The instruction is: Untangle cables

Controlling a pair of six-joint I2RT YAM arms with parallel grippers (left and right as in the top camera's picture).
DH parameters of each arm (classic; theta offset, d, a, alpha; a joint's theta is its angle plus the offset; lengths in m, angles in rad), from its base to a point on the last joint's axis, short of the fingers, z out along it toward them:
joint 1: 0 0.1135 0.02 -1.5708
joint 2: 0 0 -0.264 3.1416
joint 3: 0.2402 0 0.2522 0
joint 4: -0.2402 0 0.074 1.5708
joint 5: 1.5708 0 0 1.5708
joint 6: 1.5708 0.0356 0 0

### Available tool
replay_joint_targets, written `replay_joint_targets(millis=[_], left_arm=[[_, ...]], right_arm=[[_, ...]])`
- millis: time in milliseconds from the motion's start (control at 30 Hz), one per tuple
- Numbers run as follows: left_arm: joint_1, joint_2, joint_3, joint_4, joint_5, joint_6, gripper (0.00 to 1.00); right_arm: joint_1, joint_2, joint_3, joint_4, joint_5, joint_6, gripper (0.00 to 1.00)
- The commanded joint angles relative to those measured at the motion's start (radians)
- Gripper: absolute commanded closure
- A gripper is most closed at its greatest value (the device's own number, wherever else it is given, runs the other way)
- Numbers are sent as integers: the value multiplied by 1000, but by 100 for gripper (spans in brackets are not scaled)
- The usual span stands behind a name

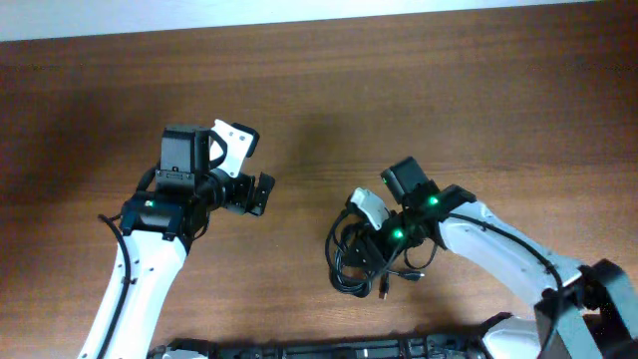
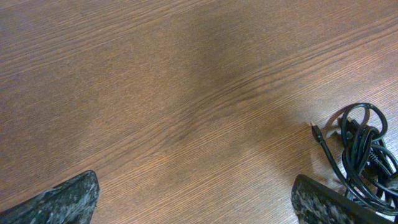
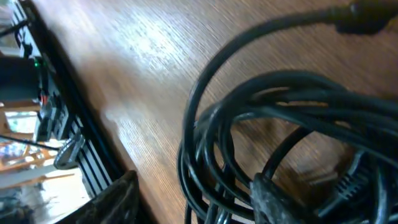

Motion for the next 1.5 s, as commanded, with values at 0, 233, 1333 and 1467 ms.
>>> replay_joint_targets(millis=[0,233,1333,1467], left_arm=[[-4,-2,13,2,-8,-5,1],[-4,-2,13,3,-7,-5,1],[-5,-2,14,164,782,-5,1],[-7,-2,14,216,778,-5,1]], right_arm=[[8,26,7,-9,2,-8,46],[92,26,-31,131,59,-7,45],[103,-374,135,568,565,46,96],[103,-374,135,661,384,61,96]])
